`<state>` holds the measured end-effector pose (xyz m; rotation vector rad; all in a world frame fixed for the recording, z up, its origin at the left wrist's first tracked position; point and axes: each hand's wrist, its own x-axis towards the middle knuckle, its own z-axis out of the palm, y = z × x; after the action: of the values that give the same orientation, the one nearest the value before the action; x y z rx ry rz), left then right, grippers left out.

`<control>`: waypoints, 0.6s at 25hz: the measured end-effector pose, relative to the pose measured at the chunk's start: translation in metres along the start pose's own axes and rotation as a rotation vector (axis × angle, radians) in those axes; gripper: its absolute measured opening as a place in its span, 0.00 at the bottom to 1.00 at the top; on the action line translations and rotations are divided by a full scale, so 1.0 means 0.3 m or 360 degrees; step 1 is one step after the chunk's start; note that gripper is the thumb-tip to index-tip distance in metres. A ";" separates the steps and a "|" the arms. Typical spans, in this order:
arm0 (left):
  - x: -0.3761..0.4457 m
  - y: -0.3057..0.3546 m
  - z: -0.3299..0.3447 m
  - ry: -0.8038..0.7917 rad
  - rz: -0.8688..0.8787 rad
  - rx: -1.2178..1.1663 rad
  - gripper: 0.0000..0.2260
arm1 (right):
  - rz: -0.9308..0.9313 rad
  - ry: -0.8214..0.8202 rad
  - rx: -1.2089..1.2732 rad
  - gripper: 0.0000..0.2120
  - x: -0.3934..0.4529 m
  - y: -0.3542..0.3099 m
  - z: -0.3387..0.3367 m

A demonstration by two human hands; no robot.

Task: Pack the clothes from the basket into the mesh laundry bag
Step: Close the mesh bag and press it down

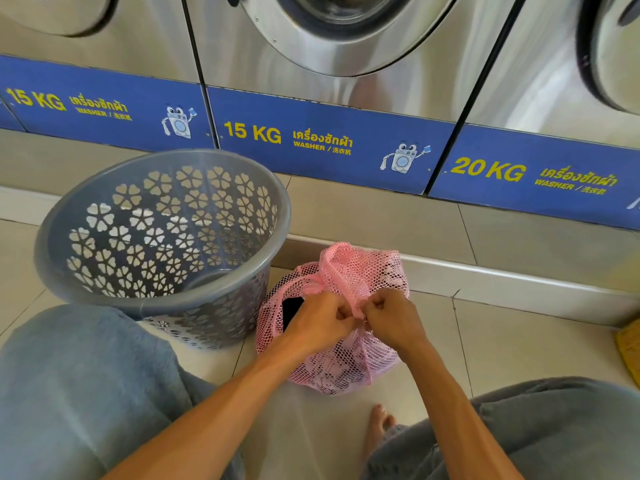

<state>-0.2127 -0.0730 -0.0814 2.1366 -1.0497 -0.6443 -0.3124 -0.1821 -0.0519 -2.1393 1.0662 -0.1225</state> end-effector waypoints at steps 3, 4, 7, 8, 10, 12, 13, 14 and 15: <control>0.004 0.010 -0.004 0.0040 0.0049 0.0068 0.08 | -0.0015 0.0022 0.0031 0.12 0.001 0.003 -0.008; 0.002 0.015 -0.006 0.0083 0.0055 0.0080 0.07 | -0.0019 0.0027 0.0048 0.12 0.003 0.005 -0.009; 0.001 0.012 0.001 0.0178 0.0120 0.0147 0.04 | -0.0014 0.0025 0.0075 0.12 0.007 0.008 -0.009; 0.002 0.008 0.004 0.0160 0.0156 0.0135 0.02 | -0.0011 0.0023 0.0076 0.12 0.007 0.008 -0.010; 0.002 0.002 0.006 0.0109 0.0192 0.0088 0.07 | -0.0005 0.0019 0.0078 0.11 0.005 0.006 -0.010; 0.008 -0.001 0.008 0.0108 0.0206 0.0139 0.10 | 0.0006 0.0009 0.0083 0.11 0.003 0.005 -0.013; 0.008 0.004 0.004 0.0126 0.0199 0.0178 0.08 | 0.0017 0.0002 0.0096 0.11 0.003 0.005 -0.013; 0.010 0.005 0.003 0.0152 0.0189 0.0195 0.06 | 0.0030 -0.0007 0.0104 0.11 0.002 0.005 -0.011; 0.013 0.002 0.005 0.0171 0.0179 0.0193 0.04 | 0.0039 -0.0008 0.0104 0.11 0.002 0.006 -0.010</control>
<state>-0.2118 -0.0770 -0.0825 2.1709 -1.1657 -0.4174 -0.3144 -0.1849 -0.0510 -2.0664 1.0709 -0.1384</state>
